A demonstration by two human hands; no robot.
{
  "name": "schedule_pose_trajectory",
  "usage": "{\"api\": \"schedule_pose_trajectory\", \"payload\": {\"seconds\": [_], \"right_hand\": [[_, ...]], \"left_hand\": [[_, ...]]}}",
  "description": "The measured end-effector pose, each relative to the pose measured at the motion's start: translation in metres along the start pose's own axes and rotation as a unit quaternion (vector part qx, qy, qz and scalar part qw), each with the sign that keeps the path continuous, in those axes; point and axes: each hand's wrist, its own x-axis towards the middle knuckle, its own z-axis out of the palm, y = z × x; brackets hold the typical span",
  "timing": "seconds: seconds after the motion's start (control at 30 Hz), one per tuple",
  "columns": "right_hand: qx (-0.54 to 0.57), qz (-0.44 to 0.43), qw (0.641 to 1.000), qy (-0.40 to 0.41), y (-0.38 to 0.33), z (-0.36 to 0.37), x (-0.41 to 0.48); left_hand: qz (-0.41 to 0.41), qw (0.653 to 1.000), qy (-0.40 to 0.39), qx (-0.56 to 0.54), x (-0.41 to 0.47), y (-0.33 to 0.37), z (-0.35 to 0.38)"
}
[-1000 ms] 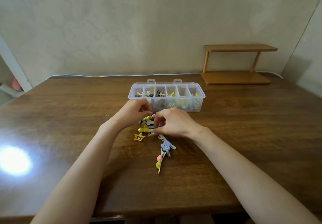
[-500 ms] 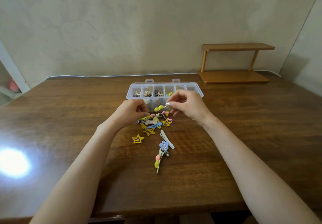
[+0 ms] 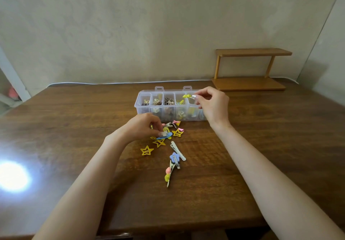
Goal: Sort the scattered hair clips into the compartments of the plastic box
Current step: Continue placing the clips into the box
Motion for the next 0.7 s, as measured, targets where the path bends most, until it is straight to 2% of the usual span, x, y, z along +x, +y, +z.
{"api": "schedule_pose_trajectory", "payload": {"seconds": [0.17,0.27,0.4,0.53,0.7], "right_hand": [[-0.157,-0.046,0.987,-0.001,-0.001,0.018,0.007],[-0.205,-0.059,0.977,-0.002,-0.003,0.028,0.01],[-0.26,-0.071,0.958,-0.096,-0.002,0.036,0.012],[-0.265,-0.11,0.952,-0.11,0.002,0.03,0.009],[-0.216,-0.139,0.964,-0.063,0.006,0.018,0.005]], "left_hand": [[0.008,1.0,0.012,0.006,0.001,0.001,0.002],[0.014,1.0,0.024,-0.002,0.001,0.002,0.003],[0.027,0.999,0.038,-0.012,-0.001,0.003,0.001],[0.059,0.997,0.02,-0.047,-0.003,0.008,0.0],[0.09,0.993,-0.045,-0.063,-0.005,0.013,0.001]]}}
